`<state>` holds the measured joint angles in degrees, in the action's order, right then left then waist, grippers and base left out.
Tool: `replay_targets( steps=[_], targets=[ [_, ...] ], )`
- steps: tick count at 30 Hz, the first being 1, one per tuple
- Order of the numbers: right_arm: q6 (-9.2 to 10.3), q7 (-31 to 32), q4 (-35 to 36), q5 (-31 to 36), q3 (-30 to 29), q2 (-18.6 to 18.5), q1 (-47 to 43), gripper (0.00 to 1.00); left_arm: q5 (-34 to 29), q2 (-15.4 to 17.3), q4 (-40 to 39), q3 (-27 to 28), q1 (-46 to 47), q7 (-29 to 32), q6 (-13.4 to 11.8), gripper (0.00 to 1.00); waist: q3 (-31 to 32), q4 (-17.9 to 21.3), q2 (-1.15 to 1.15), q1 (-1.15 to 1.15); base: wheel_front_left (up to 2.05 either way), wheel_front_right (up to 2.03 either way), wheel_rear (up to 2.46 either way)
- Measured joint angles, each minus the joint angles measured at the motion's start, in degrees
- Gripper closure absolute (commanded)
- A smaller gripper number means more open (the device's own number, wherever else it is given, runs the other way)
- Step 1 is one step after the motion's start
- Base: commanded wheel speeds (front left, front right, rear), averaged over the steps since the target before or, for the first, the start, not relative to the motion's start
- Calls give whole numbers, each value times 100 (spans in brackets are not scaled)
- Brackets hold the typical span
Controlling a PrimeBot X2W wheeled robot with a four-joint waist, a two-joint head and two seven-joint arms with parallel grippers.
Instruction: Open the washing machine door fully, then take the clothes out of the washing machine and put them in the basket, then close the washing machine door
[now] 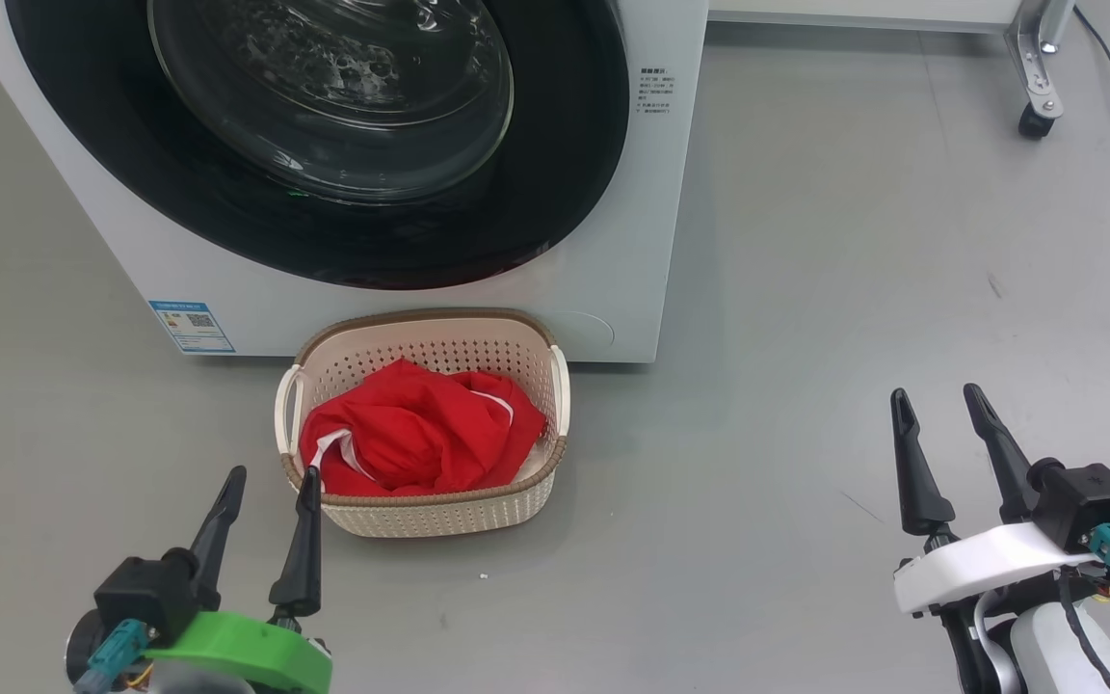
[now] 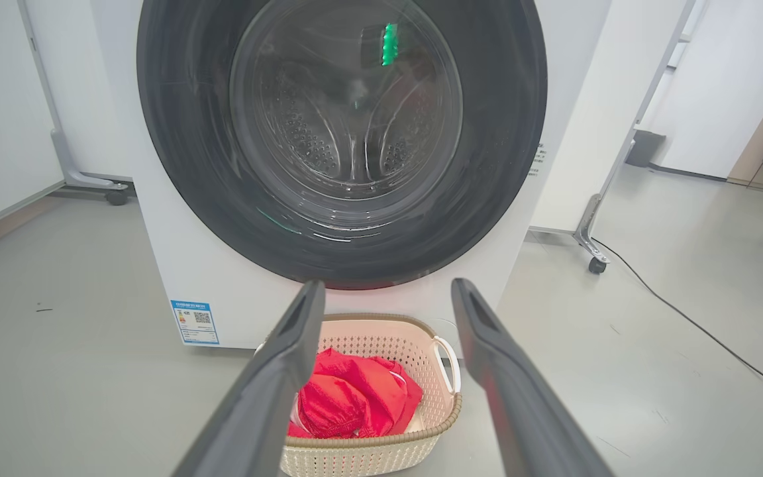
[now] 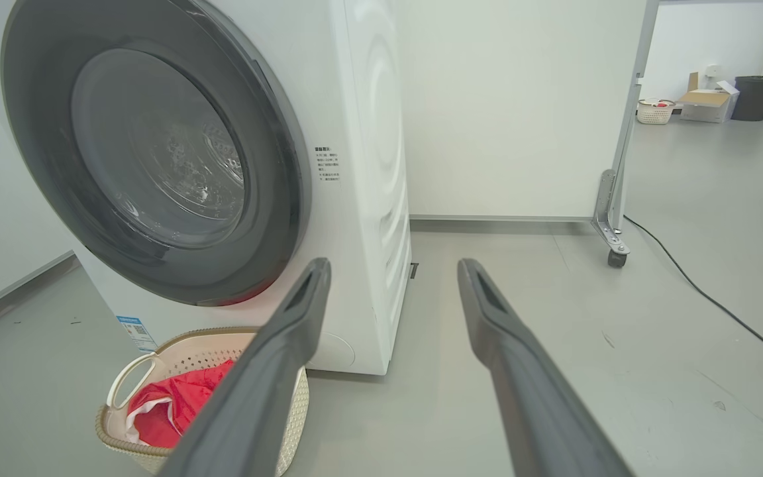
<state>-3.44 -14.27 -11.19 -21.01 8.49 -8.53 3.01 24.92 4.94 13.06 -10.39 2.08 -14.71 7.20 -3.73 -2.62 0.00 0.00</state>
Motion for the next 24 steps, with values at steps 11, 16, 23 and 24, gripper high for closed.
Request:
replay_targets(
  steps=[11,16,23,24],
  targets=[
    [-13,0,3,52,-60,42,-3,0,308,57,-21,-192,4,0,0,0,3,-12,0,0,0,0,0],
    [-55,0,4,79,-86,81,-6,0,465,141,-19,-237,5,0,0,0,-13,-25,0,0,0,0,0],
    [-87,0,4,103,-124,116,-6,0,527,185,-13,-237,14,0,0,0,-17,-34,0,0,0,0,0],
    [-101,0,4,108,-131,121,-6,0,533,192,-12,-241,14,0,0,0,-17,-35,0,0,0,0,0]
  ],
)
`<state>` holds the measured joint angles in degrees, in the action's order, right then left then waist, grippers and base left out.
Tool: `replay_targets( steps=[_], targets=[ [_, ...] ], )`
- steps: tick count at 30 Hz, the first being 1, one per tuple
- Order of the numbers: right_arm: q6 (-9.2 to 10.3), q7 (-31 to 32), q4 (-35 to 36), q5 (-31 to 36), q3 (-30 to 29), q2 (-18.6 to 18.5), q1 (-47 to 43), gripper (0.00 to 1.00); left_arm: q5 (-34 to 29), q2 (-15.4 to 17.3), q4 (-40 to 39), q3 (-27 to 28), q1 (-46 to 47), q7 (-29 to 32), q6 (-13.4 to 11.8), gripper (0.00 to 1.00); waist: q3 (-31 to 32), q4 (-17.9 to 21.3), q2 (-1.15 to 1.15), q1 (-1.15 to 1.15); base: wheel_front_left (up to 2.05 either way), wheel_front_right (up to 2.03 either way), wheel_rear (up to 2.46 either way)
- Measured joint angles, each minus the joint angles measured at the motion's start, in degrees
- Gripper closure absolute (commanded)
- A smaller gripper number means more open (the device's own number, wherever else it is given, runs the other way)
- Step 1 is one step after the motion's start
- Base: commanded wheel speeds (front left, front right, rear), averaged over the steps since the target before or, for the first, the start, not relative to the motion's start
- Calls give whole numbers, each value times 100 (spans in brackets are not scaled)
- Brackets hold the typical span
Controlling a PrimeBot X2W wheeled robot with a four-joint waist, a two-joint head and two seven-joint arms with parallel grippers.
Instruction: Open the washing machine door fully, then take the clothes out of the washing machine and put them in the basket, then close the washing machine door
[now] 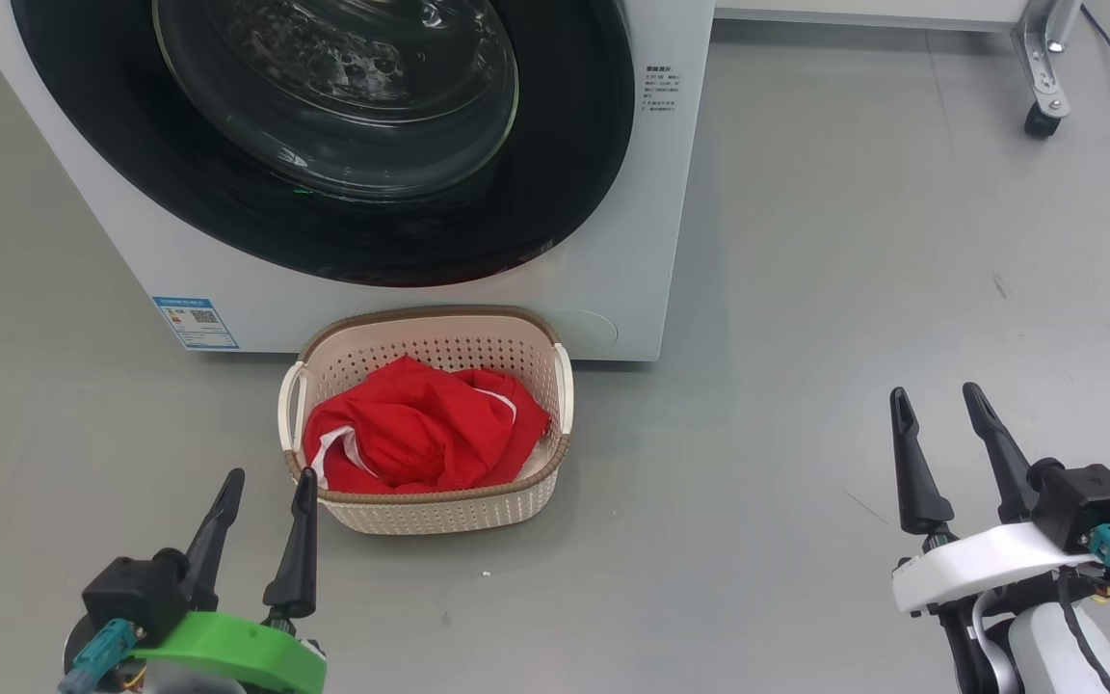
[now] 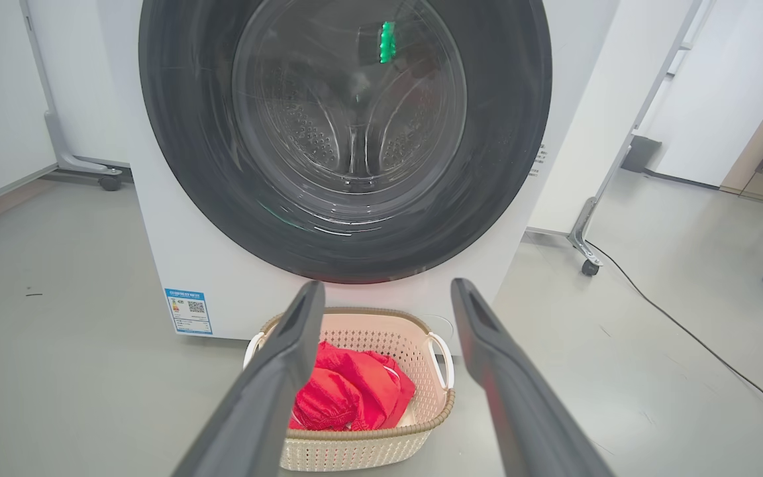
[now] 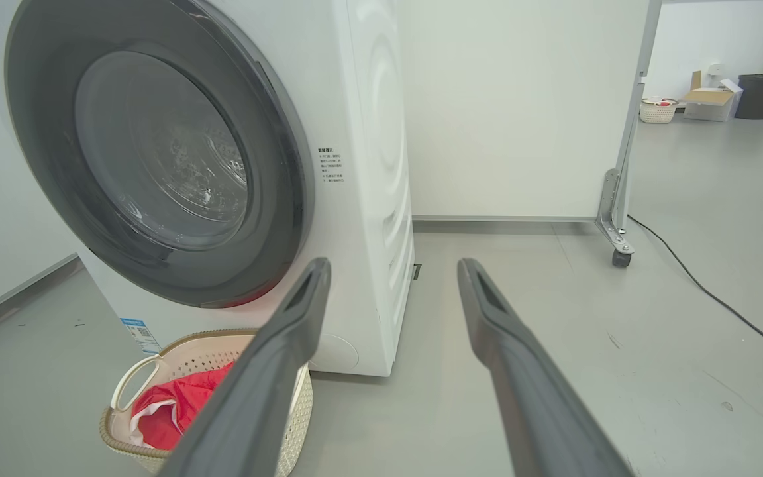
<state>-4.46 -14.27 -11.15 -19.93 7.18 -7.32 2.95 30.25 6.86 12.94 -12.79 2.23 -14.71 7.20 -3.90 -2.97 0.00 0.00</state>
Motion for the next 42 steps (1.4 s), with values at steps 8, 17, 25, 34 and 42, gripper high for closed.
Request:
replay_targets(
  steps=[8,17,25,34,42],
  targets=[
    [-1,16,-169,-2,7,69,-70,100,90,-66,170,-64,-53,2,0,100,-1,-4,0,0,0,0,0],
    [-1,87,-335,-277,-7,168,-238,100,393,-135,290,-59,-170,53,0,100,18,11,0,0,0,0,0],
    [-14,254,-344,-1003,-138,183,-234,100,927,-179,264,38,-170,201,0,100,53,39,0,0,0,0,0],
    [-26,452,-348,-1637,-276,207,-228,100,1494,-196,237,188,-170,364,0,100,86,67,0,0,0,0,0],
    [-53,601,-358,-2194,-389,244,-224,100,1974,-196,230,334,-169,519,0,100,115,92,0,0,0,0,0]
  ],
)
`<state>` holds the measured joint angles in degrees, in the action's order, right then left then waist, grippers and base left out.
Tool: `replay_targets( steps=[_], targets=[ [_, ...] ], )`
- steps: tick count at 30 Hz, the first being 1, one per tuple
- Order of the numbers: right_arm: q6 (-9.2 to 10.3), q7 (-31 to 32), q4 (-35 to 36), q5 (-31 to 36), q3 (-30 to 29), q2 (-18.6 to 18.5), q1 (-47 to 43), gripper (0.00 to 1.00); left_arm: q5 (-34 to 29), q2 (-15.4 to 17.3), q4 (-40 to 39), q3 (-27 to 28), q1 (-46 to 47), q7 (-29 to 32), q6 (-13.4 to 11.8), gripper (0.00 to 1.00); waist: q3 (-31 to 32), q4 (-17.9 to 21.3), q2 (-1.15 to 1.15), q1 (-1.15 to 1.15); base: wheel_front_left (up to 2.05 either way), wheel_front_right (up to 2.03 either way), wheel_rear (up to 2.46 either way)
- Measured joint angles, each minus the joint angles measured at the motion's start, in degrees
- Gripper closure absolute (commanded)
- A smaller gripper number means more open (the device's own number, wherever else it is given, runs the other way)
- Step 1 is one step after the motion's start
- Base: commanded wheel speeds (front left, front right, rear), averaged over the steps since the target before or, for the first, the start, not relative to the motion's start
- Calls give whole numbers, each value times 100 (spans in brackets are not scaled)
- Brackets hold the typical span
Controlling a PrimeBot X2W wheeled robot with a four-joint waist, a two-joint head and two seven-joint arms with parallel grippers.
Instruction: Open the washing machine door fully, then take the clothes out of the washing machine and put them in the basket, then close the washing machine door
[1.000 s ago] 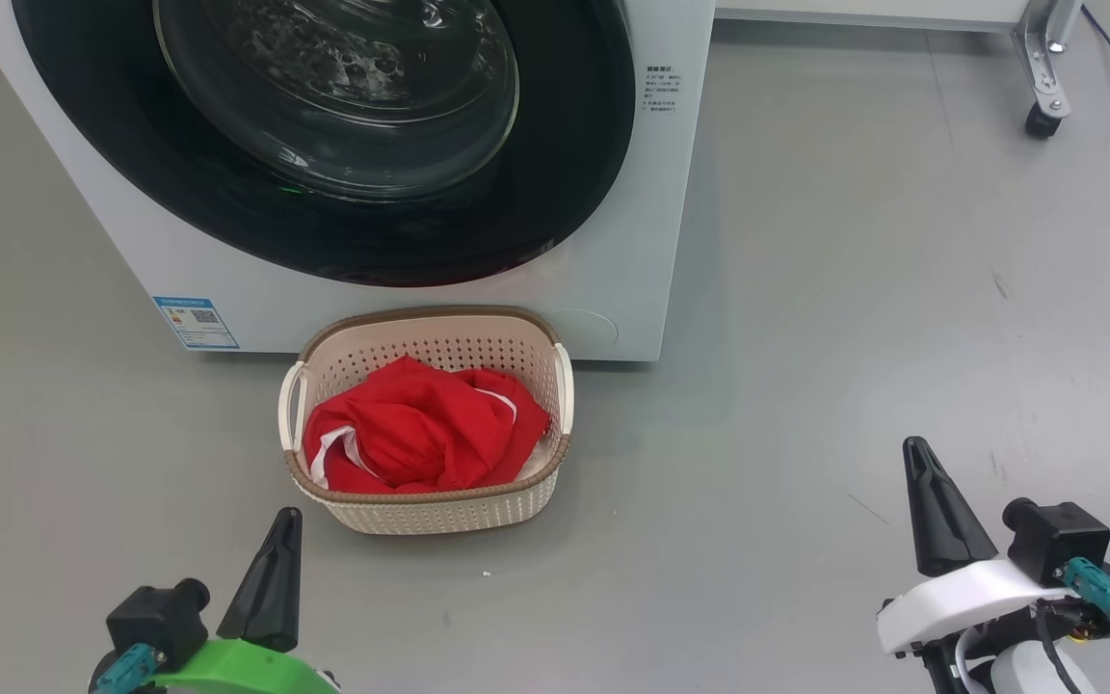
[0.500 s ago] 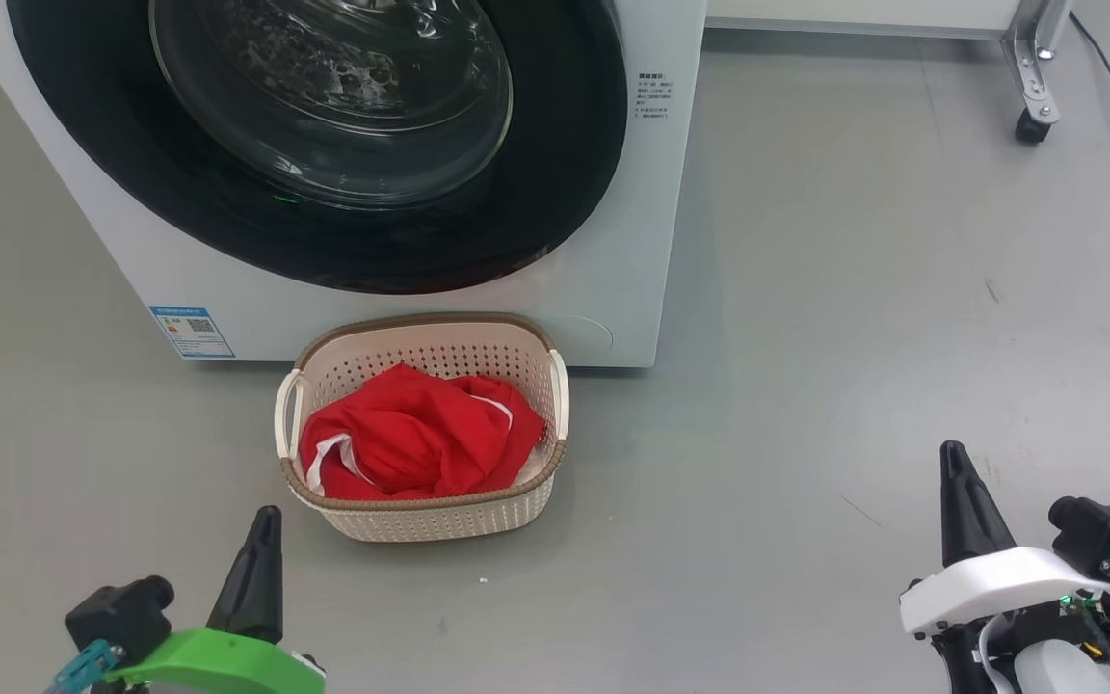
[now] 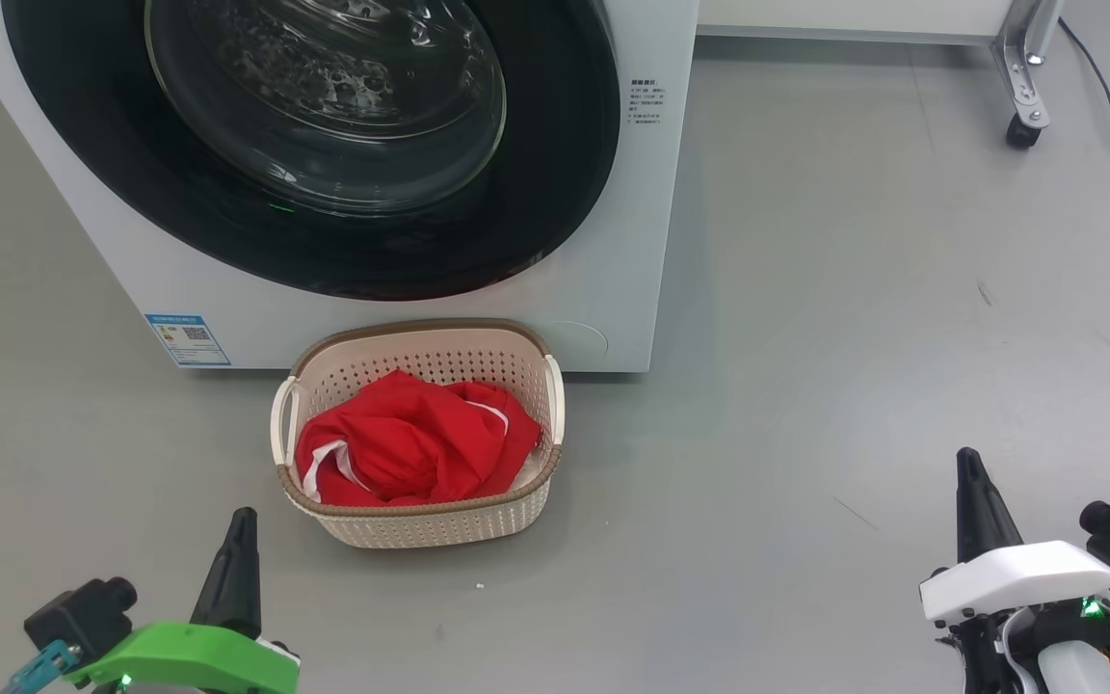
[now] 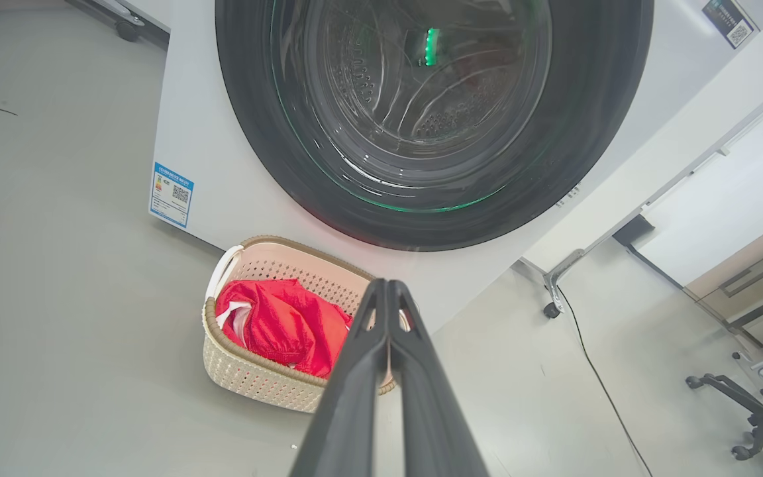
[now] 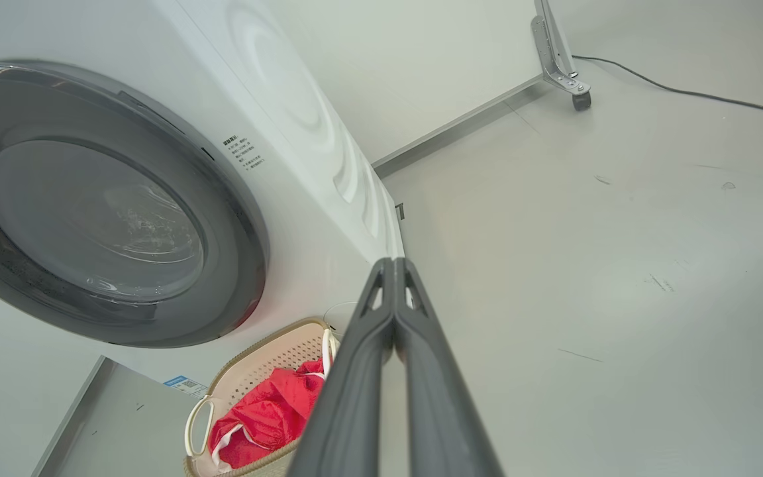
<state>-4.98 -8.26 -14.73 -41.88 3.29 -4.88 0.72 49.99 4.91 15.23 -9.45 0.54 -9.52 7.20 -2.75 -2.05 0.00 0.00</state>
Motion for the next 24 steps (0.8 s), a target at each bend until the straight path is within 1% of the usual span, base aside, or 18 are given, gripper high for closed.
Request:
replay_targets(
  steps=[8,12,24],
  targets=[
    [-14,190,-20,-569,-125,38,18,100,548,-1,0,114,5,191,0,100,30,24,0,0,0,0,0],
    [-32,250,-25,-791,-165,47,38,100,692,-1,0,171,7,242,0,100,41,33,0,0,0,0,0],
    [-51,491,-48,-1635,-348,91,109,100,1435,-3,2,357,18,468,0,100,85,69,0,0,0,0,0]
  ],
)
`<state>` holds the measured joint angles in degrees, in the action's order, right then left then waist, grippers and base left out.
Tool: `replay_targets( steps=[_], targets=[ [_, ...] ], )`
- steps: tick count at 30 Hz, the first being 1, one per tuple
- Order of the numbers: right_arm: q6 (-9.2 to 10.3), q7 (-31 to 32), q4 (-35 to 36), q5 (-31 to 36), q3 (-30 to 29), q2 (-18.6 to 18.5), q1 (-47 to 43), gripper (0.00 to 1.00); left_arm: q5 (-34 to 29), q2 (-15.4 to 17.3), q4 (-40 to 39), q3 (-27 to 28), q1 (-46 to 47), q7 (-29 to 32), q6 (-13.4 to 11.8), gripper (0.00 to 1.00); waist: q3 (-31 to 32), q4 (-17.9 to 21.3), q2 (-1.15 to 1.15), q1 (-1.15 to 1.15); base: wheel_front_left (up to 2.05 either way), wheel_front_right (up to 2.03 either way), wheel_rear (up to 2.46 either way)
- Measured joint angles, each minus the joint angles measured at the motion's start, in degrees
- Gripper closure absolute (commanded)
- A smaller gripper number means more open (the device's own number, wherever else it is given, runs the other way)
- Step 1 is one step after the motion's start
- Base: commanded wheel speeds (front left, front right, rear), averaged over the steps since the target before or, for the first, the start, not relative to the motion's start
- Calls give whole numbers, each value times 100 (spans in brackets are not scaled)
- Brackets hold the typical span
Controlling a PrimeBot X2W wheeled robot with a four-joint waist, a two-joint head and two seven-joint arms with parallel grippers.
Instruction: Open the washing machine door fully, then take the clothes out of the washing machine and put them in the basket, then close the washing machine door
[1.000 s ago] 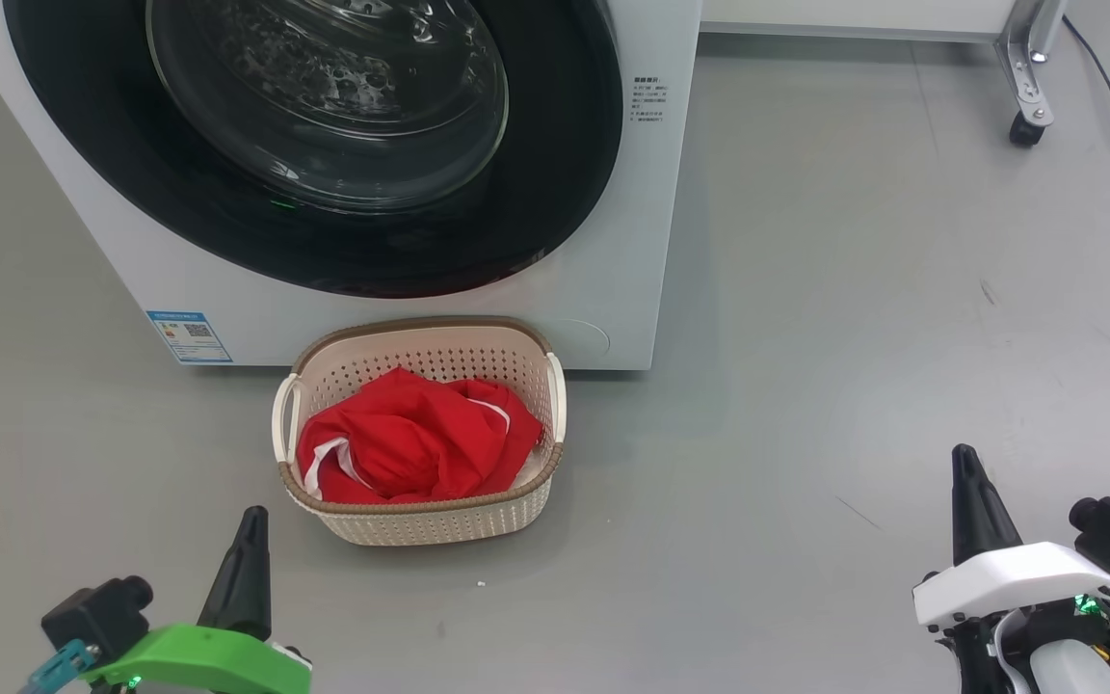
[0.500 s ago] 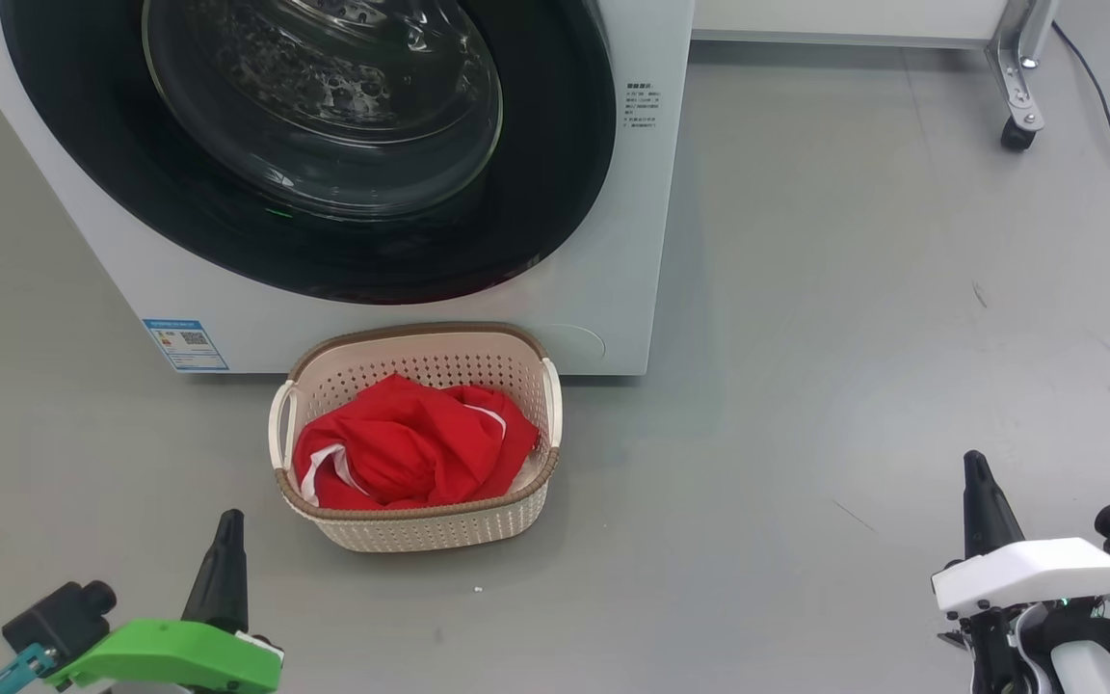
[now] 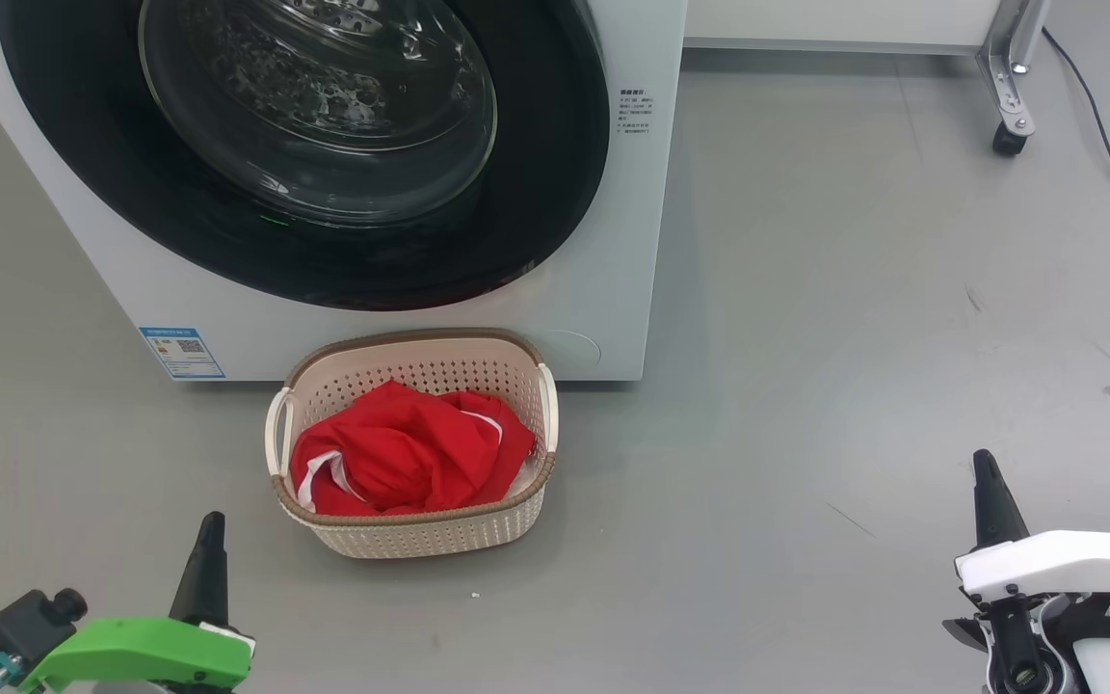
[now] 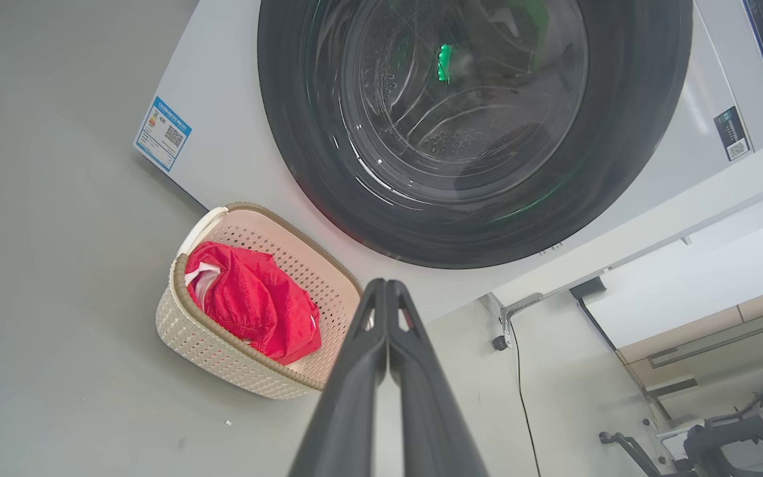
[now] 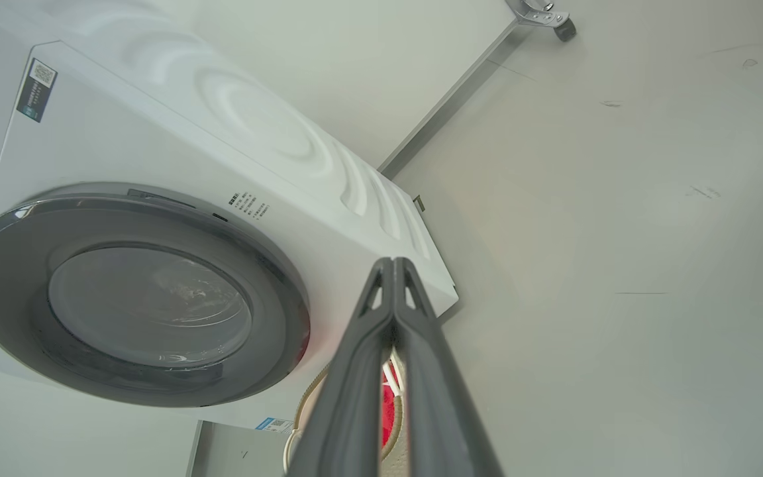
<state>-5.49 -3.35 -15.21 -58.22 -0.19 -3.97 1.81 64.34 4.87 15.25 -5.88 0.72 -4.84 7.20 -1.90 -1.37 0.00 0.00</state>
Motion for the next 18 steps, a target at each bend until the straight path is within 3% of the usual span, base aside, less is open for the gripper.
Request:
replay_targets(
  steps=[18],
  targets=[
    [-52,376,-15,-1348,-297,48,32,100,1236,-22,9,270,48,358,0,100,71,56,0,0,0,0,0]
  ],
)
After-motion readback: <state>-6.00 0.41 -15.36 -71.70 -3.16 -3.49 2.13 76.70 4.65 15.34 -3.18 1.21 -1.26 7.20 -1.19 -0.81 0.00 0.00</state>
